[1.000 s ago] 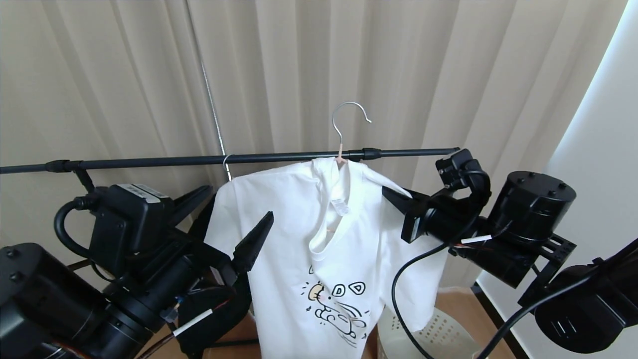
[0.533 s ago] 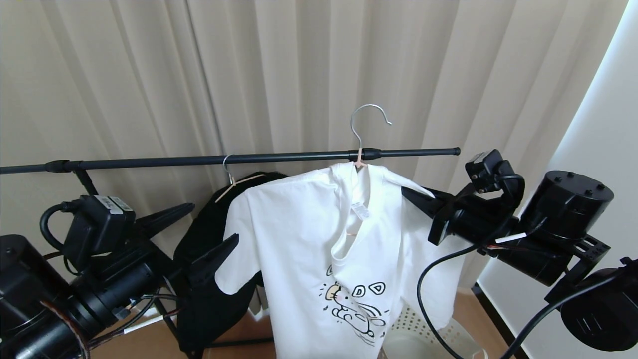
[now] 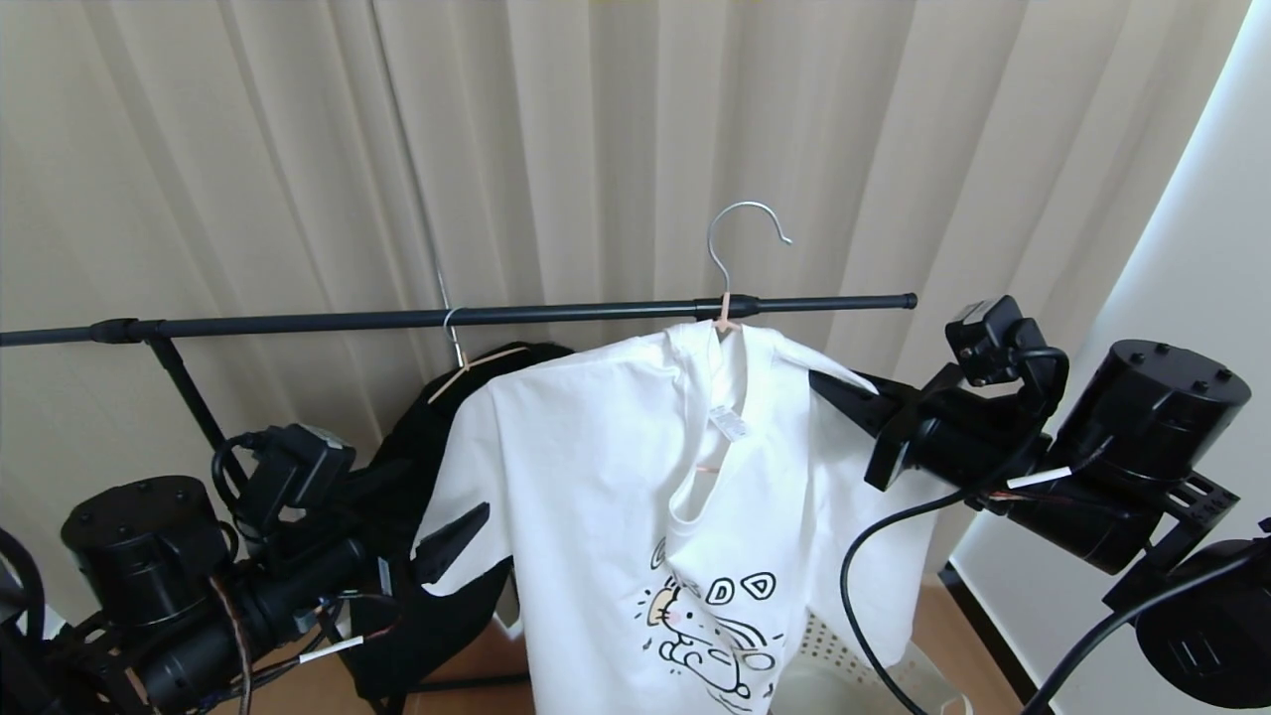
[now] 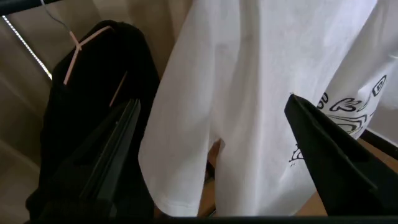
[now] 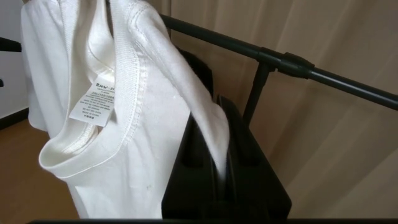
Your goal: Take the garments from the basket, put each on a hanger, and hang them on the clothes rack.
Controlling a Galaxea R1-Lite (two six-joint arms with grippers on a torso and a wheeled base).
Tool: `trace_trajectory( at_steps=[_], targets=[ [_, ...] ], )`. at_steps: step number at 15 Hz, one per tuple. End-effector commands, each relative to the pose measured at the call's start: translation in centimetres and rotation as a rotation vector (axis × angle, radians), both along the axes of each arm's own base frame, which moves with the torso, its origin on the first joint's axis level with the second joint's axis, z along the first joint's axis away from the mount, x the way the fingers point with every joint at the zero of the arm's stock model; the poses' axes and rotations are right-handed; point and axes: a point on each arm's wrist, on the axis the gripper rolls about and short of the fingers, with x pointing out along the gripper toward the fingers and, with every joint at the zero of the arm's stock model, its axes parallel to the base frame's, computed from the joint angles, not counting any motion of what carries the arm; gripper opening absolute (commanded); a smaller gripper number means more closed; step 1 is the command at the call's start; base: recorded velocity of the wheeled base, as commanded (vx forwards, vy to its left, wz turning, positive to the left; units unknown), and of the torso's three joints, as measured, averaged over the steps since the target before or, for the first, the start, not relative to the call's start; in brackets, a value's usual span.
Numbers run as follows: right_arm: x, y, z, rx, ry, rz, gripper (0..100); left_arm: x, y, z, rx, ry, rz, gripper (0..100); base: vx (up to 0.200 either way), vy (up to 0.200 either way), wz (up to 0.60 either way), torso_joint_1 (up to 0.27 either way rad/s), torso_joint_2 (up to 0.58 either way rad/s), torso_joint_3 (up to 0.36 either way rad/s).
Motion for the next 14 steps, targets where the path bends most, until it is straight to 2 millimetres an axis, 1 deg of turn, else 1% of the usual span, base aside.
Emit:
trace_trajectory(
  at_steps=[1, 2, 3, 7, 9, 14],
  targets=[
    [-0.2, 0.0, 0.3, 0.003, -0.009, 0.002, 0, 1.4, -0.1, -1.5, 0.000, 0.053, 0.037, 100, 0.000, 0.000, 0.00, 0.000, 0.00, 0.000],
    [-0.3, -0.1, 0.2, 0.002, -0.006, 0.002, 0, 1.7, -0.1, -1.7, -0.010, 0.062, 0.059, 100, 0.000, 0.000, 0.00, 0.000, 0.00, 0.000],
    [-0.3, -0.1, 0.2, 0.002, -0.006, 0.002, 0, 1.9, -0.1, -1.7, -0.015, 0.063, 0.066, 0, 0.000, 0.000, 0.00, 0.000, 0.00, 0.000],
    [-0.2, 0.0, 0.3, 0.004, -0.008, 0.005, 0, 2.0, -0.1, -1.6, -0.021, 0.058, 0.075, 0, 0.000, 0.000, 0.00, 0.000, 0.00, 0.000],
    [-0.2, 0.0, 0.4, 0.008, -0.012, 0.011, 0, 2.2, 0.3, -1.6, -0.019, 0.055, 0.091, 0, 0.000, 0.000, 0.00, 0.000, 0.00, 0.000],
    [0.2, -0.6, 0.6, 0.012, -0.017, -0.009, 0, 2.6, 1.0, -2.3, -0.009, 0.078, 0.120, 0, 0.000, 0.000, 0.00, 0.000, 0.00, 0.000]
  ],
)
